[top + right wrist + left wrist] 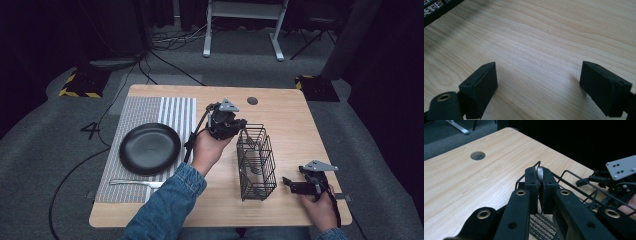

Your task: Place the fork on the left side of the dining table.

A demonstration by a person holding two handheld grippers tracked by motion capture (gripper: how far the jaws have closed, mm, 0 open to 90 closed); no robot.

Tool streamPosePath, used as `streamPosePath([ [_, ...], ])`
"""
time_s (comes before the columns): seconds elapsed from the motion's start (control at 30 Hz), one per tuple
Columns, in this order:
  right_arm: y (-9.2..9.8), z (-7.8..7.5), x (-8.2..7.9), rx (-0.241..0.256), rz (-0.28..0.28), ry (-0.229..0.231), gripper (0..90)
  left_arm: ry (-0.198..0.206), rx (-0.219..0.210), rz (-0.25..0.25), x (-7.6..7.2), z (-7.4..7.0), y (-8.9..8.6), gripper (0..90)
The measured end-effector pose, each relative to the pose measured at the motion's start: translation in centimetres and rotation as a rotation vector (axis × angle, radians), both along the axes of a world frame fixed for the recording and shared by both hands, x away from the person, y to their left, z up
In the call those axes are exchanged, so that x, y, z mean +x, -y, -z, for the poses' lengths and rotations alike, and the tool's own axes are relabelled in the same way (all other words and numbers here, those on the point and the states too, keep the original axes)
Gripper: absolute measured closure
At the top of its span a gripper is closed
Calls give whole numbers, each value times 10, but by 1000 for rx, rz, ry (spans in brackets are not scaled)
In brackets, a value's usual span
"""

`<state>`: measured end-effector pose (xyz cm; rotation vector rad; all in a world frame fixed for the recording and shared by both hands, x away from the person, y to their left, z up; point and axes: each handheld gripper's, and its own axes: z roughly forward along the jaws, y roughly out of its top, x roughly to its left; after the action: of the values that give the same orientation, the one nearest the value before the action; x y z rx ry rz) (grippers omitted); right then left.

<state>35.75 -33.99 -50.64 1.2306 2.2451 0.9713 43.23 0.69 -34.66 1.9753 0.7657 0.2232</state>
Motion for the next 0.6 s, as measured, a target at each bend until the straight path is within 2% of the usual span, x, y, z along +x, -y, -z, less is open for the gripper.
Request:
streamPosePath([
  [0.23, 0, 0, 0, 0, 0, 0, 144, 5, 17, 30, -7, -17, -3, 863],
  [0.6, 0, 0, 0, 1, -1, 0, 144, 25, 5, 54, -17, -46, -10, 863],
])
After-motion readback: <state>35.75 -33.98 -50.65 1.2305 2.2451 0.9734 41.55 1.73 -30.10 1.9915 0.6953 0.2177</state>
